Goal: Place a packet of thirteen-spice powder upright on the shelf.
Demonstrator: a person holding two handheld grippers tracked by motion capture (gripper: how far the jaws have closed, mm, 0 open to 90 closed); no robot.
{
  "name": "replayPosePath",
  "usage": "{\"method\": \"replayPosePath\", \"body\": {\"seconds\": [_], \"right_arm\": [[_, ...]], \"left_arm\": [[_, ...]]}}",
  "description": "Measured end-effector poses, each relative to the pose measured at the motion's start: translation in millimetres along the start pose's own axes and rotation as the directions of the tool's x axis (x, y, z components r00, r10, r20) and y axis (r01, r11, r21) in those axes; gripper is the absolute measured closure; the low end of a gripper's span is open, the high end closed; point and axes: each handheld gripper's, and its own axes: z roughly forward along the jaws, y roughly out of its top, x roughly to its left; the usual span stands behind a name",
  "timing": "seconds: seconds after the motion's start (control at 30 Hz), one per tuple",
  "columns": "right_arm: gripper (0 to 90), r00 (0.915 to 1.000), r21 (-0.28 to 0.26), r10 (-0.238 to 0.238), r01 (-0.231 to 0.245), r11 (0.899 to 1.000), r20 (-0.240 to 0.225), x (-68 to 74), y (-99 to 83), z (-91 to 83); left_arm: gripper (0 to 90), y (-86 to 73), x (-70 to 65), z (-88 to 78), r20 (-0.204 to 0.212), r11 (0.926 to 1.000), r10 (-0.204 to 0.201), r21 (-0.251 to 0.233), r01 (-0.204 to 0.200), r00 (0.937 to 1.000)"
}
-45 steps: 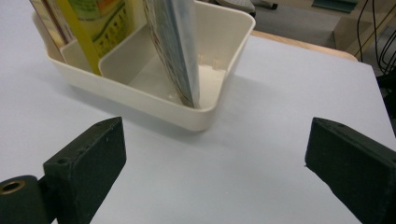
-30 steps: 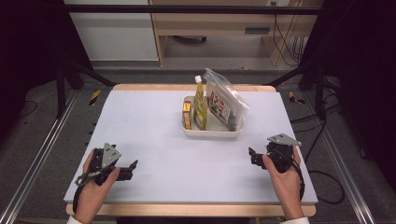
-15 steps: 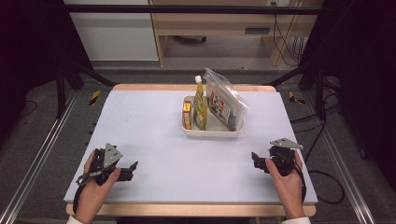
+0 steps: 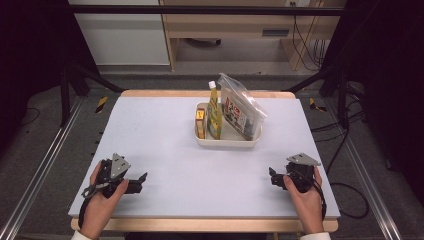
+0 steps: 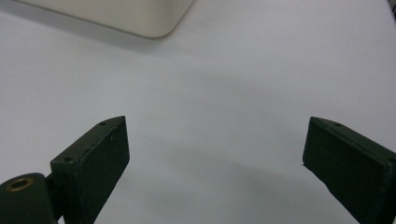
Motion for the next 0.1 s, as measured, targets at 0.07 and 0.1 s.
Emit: {"method": "replayPosePath", "body": {"seconds": [0.07,0.1], "right_arm": [[7.6,0.9997,-0.026,-0.009,0.010,1.000,0.022,1.1,-1.3,0.8],[7.6,0.9993,-0.035,-0.017,0.018,0.999,0.032,1.8,-1.9,1.6]], "left_arm": [[5.2,0.7,0.4,-1.2,-0.002,0.9999,-0.001,-0.011,0.001,1.0000],[5.2,1.2,0.7,-2.0,-0.001,0.9998,-0.002,-0.018,0.002,1.0000]]}}
